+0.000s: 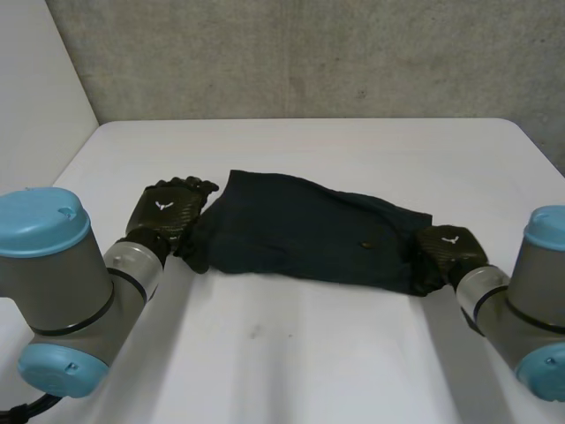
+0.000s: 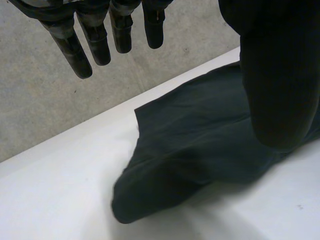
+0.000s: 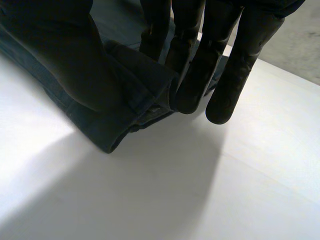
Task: Fold the shorts.
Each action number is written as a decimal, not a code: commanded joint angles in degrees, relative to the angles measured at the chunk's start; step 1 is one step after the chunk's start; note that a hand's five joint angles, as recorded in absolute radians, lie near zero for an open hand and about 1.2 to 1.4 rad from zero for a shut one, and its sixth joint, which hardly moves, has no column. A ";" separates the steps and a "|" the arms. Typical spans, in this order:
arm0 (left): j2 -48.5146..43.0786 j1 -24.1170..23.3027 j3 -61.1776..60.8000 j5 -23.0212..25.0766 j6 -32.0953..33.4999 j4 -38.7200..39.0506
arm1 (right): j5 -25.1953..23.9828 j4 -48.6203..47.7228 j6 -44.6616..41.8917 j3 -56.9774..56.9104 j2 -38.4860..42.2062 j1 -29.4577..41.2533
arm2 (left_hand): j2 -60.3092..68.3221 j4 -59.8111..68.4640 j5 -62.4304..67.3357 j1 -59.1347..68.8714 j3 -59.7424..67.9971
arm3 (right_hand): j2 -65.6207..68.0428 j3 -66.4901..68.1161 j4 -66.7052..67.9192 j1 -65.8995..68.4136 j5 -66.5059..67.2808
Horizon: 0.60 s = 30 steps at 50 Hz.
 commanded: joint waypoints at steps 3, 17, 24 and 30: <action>1.94 0.20 -0.78 -0.25 -0.01 -0.14 | -0.12 8.62 -15.86 -0.68 -4.14 -9.60 | 0.24 -0.02 -0.90 0.66 -0.51 | 13.86 12.43 11.91 32.09 18.17; 3.27 0.64 -1.31 -0.25 -0.01 -0.05 | 0.68 13.55 -35.83 -10.94 -6.78 -3.93 | 0.07 -0.19 -1.07 0.50 -0.68 | 13.86 12.43 11.91 32.09 18.17; 3.44 0.55 0.00 -0.25 0.08 0.03 | -3.09 13.55 -36.36 -19.30 -4.86 12.61 | 0.07 -0.19 -1.07 0.50 -0.68 | 13.86 12.43 11.91 32.09 18.17; 3.71 0.64 3.25 -0.07 0.08 0.12 | -17.15 13.47 -36.18 -26.86 5.86 20.98 | 0.07 -0.19 -1.07 0.50 -0.68 | 13.86 12.43 11.91 32.09 18.17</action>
